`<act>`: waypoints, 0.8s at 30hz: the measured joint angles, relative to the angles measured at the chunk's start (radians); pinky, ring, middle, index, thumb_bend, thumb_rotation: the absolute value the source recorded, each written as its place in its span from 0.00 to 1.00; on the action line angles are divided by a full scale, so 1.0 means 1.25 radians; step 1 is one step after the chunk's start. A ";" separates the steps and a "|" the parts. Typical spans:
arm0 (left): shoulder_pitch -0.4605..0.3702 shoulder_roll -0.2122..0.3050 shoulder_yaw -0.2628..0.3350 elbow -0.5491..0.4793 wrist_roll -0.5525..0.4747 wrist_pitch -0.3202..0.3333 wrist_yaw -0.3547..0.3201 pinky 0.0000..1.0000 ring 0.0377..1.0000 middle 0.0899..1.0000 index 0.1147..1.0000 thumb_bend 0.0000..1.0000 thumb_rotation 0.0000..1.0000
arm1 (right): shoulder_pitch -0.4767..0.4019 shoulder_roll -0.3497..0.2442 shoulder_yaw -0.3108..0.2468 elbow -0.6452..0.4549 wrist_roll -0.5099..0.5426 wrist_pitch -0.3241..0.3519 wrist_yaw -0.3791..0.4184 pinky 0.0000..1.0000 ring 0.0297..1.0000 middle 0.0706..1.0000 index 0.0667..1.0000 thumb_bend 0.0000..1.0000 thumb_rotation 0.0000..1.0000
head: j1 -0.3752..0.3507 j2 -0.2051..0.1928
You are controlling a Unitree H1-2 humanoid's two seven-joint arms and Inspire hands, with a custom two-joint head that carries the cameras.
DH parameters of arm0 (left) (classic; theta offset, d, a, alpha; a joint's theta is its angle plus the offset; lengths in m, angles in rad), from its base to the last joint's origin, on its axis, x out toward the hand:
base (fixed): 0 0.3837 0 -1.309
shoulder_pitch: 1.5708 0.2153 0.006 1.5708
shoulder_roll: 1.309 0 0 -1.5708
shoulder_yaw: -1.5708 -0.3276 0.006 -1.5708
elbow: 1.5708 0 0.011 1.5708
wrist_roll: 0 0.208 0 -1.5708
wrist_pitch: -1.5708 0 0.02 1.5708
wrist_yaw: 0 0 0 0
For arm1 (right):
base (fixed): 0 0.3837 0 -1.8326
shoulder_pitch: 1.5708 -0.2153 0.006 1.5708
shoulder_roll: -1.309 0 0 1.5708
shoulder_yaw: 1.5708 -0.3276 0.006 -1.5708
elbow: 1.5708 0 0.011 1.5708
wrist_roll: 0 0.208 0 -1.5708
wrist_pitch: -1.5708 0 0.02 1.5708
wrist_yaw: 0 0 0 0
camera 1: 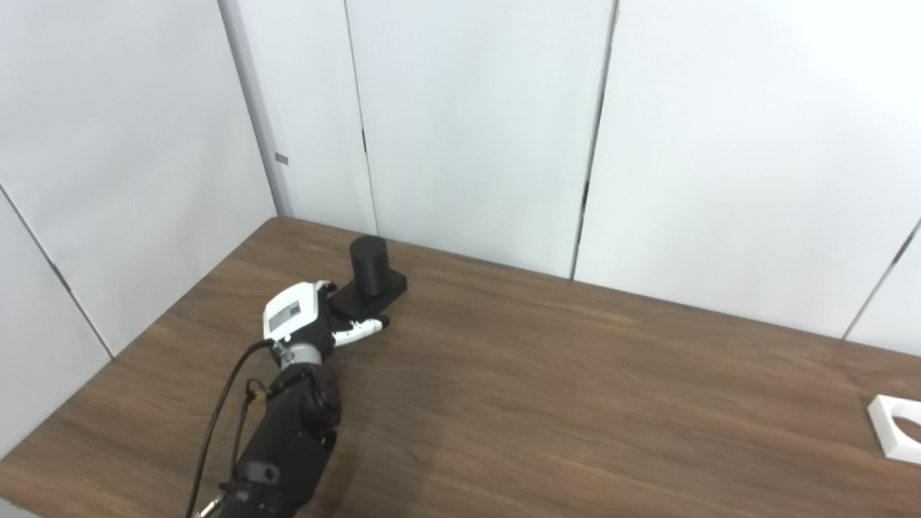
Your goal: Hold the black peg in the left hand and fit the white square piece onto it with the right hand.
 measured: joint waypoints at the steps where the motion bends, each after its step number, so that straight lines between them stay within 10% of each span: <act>1: -0.004 0.001 -0.005 0.007 -0.004 0.000 0.006 0.89 0.91 0.88 0.79 0.95 0.59 | 0.000 0.000 0.000 0.000 0.000 0.000 0.000 0.99 0.95 0.92 0.92 0.62 0.97 | 0.000 0.000; 8: -0.035 0.012 -0.033 0.066 -0.028 -0.001 0.057 0.87 0.89 0.85 0.72 0.93 0.54 | 0.003 0.000 -0.001 0.000 0.001 -0.001 0.000 0.98 0.94 0.91 0.91 0.61 0.96 | -0.004 0.001; 16: -0.049 0.013 -0.031 0.095 -0.081 -0.038 0.143 0.73 0.76 0.69 0.49 0.85 0.22 | 0.003 0.000 -0.001 0.000 0.000 -0.002 0.000 0.97 0.94 0.92 0.92 0.62 0.97 | -0.005 0.005; 19: -0.049 0.013 -0.031 0.111 -0.103 -0.083 0.188 0.70 0.74 0.65 0.43 0.57 0.09 | 0.004 0.000 -0.001 -0.002 0.000 0.000 -0.002 0.98 0.94 0.92 0.91 0.63 0.97 | -0.005 0.005; 24: -0.047 0.013 -0.034 0.127 -0.129 -0.122 0.213 0.64 0.70 0.62 0.41 0.52 0.05 | 0.004 0.001 0.000 -0.002 0.000 0.000 -0.002 1.00 0.95 0.92 0.92 0.64 0.97 | -0.007 0.009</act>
